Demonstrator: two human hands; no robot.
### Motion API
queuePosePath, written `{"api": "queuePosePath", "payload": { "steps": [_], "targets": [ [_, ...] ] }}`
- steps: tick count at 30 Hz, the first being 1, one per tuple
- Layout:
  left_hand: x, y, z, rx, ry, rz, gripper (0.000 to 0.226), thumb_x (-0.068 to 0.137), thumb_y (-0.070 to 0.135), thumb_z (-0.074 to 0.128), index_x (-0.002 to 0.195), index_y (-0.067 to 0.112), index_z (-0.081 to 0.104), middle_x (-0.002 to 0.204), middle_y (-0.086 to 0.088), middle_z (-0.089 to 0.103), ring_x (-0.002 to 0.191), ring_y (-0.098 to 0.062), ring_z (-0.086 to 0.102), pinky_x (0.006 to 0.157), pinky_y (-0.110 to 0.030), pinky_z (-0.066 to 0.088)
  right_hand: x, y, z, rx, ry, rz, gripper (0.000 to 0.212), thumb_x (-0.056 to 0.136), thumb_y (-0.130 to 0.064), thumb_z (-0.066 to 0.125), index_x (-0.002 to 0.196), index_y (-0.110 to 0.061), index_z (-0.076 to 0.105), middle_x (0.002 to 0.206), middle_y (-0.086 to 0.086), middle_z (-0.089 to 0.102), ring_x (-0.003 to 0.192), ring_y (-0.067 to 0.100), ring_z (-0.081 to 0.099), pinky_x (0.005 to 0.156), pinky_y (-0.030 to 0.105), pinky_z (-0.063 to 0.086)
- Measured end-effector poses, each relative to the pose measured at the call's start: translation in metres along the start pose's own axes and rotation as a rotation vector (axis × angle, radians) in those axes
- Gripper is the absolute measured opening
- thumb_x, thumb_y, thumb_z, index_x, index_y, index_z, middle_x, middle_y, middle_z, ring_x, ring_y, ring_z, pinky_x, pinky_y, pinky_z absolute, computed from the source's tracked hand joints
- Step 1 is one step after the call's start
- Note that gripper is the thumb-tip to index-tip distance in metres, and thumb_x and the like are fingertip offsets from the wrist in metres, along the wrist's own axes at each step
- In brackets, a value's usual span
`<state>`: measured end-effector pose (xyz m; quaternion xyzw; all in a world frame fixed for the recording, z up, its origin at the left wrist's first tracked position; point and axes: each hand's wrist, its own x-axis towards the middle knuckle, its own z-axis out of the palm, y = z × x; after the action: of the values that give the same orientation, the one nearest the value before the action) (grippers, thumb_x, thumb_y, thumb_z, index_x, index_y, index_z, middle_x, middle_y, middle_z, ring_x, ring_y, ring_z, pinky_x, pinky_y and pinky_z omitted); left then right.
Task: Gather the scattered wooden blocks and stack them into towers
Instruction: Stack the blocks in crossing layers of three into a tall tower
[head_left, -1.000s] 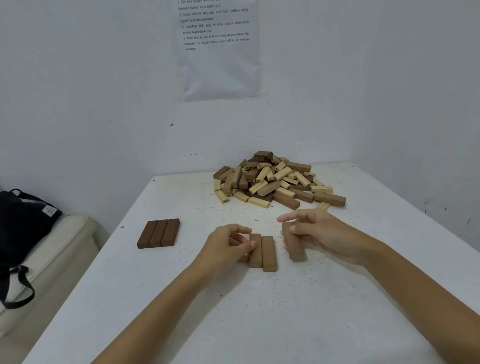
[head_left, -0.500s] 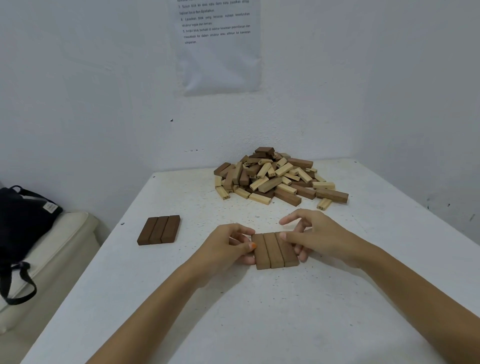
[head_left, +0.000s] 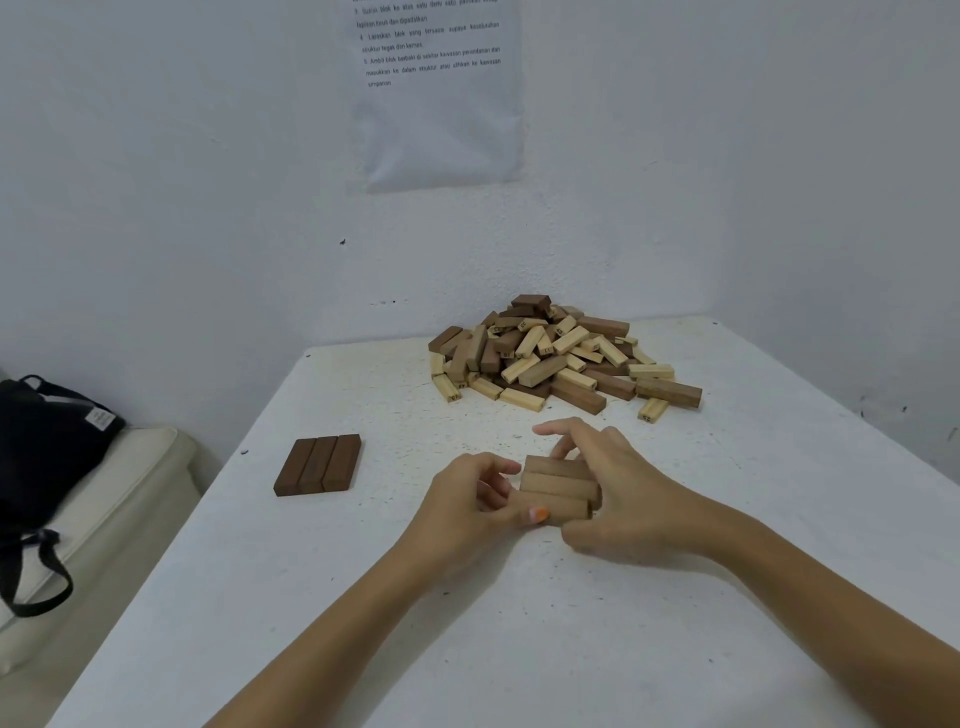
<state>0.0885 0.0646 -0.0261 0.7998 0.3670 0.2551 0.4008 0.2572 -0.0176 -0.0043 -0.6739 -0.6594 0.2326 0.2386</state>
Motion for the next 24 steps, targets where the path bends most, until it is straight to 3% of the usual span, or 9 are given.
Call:
{"api": "queuePosePath", "payload": {
  "steps": [4, 7, 11, 14, 19, 24],
  "targets": [
    [-0.002, 0.001, 0.001, -0.011, 0.0, -0.002, 0.065, 0.071, 0.03, 0.082, 0.128, 0.016, 0.054, 0.104, 0.0, 0.057, 0.086, -0.007, 0.056, 0.068, -0.009, 0.045, -0.001, 0.002, -0.006, -0.01, -0.047, -0.01, 0.08, 0.078, -0.012, 0.065, 0.138, -0.046, 0.024, 0.116, -0.02, 0.035, 0.117, 0.008, 0.033, 0.098, 0.032, 0.041],
    [-0.004, 0.001, 0.001, 0.011, 0.014, 0.004, 0.071, 0.07, 0.03, 0.082, 0.132, 0.016, 0.049, 0.108, 0.0, 0.056, 0.094, -0.01, 0.058, 0.073, -0.011, 0.048, 0.0, 0.008, -0.01, -0.064, -0.017, 0.033, 0.08, 0.077, -0.018, 0.069, 0.138, -0.046, 0.024, 0.124, -0.009, 0.029, 0.121, 0.01, 0.028, 0.1, 0.032, 0.039],
    [-0.005, 0.003, 0.002, 0.001, 0.05, 0.03, 0.067, 0.074, 0.026, 0.08, 0.132, 0.012, 0.05, 0.11, -0.003, 0.055, 0.094, -0.01, 0.057, 0.072, -0.009, 0.047, -0.001, 0.011, -0.017, 0.049, -0.022, 0.099, 0.074, 0.078, -0.018, 0.076, 0.132, -0.043, 0.033, 0.119, -0.004, 0.036, 0.097, 0.009, 0.05, 0.079, 0.022, 0.05],
    [-0.005, 0.005, 0.006, 0.007, 0.094, 0.065, 0.061, 0.076, 0.024, 0.079, 0.13, 0.013, 0.053, 0.106, -0.001, 0.053, 0.092, -0.01, 0.057, 0.073, -0.009, 0.047, 0.0, 0.008, -0.017, 0.134, -0.007, 0.122, 0.075, 0.077, -0.011, 0.076, 0.134, -0.036, 0.035, 0.112, -0.003, 0.045, 0.082, 0.008, 0.056, 0.069, 0.018, 0.052],
    [-0.006, 0.006, 0.011, -0.015, 0.122, 0.07, 0.056, 0.077, 0.021, 0.078, 0.128, 0.016, 0.057, 0.104, 0.003, 0.053, 0.093, -0.011, 0.06, 0.074, -0.01, 0.049, -0.001, 0.006, -0.015, 0.187, 0.016, 0.129, 0.074, 0.078, -0.005, 0.075, 0.135, -0.03, 0.037, 0.105, -0.002, 0.051, 0.076, 0.009, 0.061, 0.067, 0.018, 0.054],
    [-0.006, 0.008, 0.01, -0.038, 0.128, 0.073, 0.051, 0.077, 0.018, 0.078, 0.124, 0.016, 0.059, 0.104, 0.004, 0.052, 0.095, -0.01, 0.059, 0.07, -0.002, 0.044, 0.0, 0.004, -0.013, 0.192, 0.028, 0.139, 0.072, 0.078, -0.004, 0.075, 0.134, -0.028, 0.038, 0.105, 0.001, 0.053, 0.079, 0.012, 0.06, 0.07, 0.024, 0.055]
  ]
}}
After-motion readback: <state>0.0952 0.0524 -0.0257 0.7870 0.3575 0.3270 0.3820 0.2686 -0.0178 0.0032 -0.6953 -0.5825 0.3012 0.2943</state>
